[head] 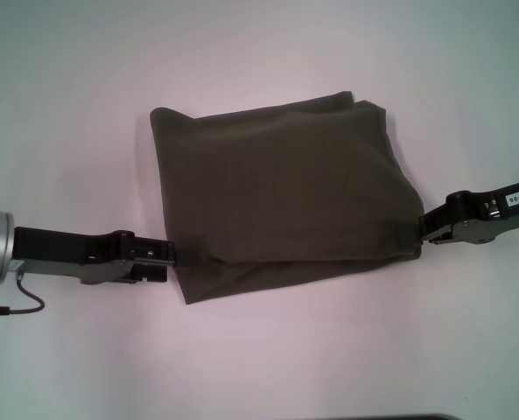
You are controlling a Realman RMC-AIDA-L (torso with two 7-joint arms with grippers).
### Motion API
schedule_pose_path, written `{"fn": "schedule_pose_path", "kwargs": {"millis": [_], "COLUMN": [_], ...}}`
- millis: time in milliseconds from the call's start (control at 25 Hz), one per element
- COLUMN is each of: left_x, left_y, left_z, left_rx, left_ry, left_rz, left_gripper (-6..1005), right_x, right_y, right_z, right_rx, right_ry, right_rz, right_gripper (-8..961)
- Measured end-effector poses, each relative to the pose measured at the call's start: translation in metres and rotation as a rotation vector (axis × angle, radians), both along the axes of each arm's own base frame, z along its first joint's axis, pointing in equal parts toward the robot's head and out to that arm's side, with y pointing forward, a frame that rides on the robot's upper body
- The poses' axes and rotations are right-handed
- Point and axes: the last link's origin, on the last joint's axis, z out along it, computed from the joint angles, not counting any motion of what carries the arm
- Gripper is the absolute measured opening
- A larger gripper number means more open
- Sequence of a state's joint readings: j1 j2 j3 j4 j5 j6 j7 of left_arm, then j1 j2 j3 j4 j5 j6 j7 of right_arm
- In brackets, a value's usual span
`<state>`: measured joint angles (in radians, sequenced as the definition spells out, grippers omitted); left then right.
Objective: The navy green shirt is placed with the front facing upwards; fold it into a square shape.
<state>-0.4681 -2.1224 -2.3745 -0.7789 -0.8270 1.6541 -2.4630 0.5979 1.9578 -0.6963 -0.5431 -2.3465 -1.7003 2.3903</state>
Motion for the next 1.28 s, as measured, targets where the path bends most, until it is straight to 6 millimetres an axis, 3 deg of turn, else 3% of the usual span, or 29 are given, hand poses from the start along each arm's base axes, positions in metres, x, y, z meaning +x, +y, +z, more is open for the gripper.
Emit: {"fn": "schedule_pose_path", "kwargs": {"millis": [1280], "left_x": [-0.0025], "left_y": [0.0047], "left_z": [-0.0034], "left_rx": [0.033], "left_ry": [0.022], "left_rz": [0.024], "left_gripper": [640], "right_x": [-0.0004], "right_y": [-0.0013], "right_z": [0.0005], "right_rx": [-0.004], "right_ry": [0.008], "right_rz": [0.0], "right_gripper": [13]}}
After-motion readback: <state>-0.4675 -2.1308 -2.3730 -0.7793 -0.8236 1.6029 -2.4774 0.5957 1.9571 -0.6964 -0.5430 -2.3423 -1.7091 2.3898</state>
